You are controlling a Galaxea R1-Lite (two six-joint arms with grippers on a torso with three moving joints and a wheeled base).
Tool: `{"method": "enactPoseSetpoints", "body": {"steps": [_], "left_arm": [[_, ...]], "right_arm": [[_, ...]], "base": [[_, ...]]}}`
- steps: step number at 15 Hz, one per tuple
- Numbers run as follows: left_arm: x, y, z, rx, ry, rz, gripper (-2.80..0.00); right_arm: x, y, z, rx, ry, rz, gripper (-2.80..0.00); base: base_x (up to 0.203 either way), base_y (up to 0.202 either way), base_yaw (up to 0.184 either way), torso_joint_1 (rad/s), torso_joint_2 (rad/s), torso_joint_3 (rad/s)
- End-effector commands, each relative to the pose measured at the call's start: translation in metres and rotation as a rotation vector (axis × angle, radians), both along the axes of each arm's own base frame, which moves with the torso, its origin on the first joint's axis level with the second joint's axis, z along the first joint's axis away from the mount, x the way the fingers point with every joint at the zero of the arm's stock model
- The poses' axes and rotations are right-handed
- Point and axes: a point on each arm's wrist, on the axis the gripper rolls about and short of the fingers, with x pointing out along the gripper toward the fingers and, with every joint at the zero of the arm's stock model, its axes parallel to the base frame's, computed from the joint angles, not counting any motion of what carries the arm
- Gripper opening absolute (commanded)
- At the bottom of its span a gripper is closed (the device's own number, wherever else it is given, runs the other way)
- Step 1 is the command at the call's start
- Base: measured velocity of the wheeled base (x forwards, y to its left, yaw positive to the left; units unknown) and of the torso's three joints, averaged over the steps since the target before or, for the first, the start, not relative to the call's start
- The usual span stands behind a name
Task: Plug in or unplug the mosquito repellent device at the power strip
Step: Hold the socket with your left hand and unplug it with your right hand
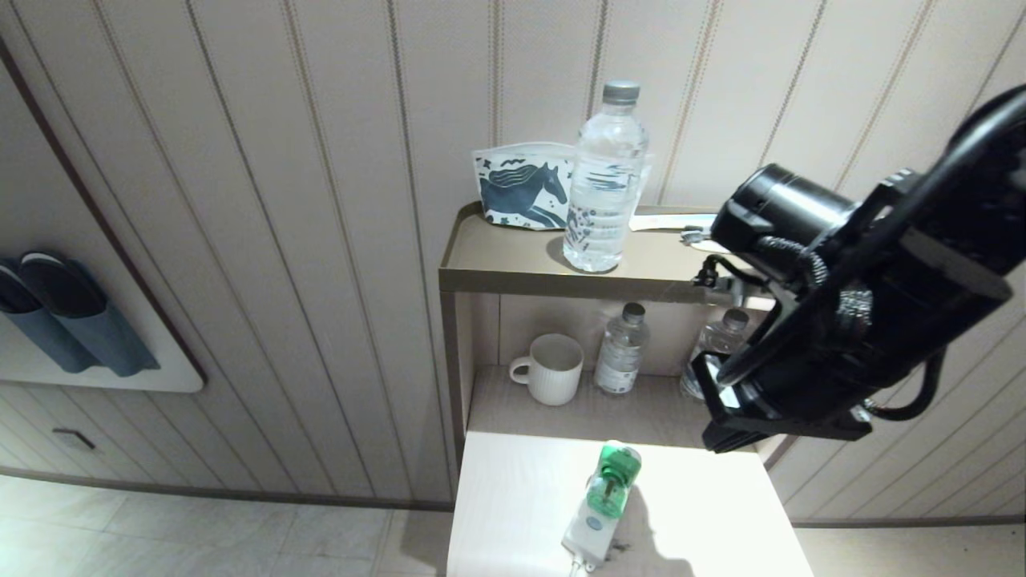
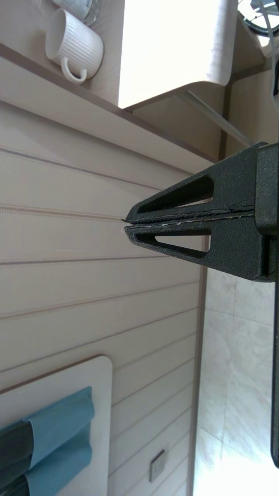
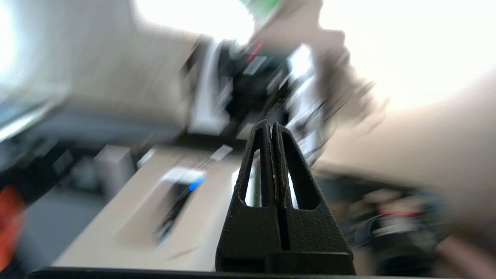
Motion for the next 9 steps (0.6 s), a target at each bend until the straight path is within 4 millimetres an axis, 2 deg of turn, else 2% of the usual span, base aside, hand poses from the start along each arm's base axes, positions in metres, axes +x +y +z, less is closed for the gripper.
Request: {"method": "enactPoseSetpoints", "body": {"steps": [1,3,6,7,9], "left_arm": [[0.0,0.0,0.0,0.0,0.0,0.0,-2.8],[0.0,0.0,0.0,0.0,0.0,0.0,-2.8],[0.0,0.0,0.0,0.0,0.0,0.0,-2.8],[0.0,0.0,0.0,0.0,0.0,0.0,-2.8],[0.0,0.0,0.0,0.0,0.0,0.0,-2.8]], "right_arm": [[-0.021,-0.019,0.022,-0.078,-0.147,-0.057,-2.8],[-0.04,-0.032,0.034,-0.15,-0.255,-0.09,-2.8],[-0.074,-0.056,0.05,-0.145,-0.355,-0.127,-2.8],[-0.086,-0.065,0.052,-0.152,-0.395,-0.149,-2.8],[-0.099,-0.082,0.047,-0.281,-0.505,-0.279,-2.8]], "base": [[0.0,0.0,0.0,0.0,0.0,0.0],[0.0,0.0,0.0,0.0,0.0,0.0],[0.0,0.0,0.0,0.0,0.0,0.0],[0.0,0.0,0.0,0.0,0.0,0.0],[0.0,0.0,0.0,0.0,0.0,0.0]]}}
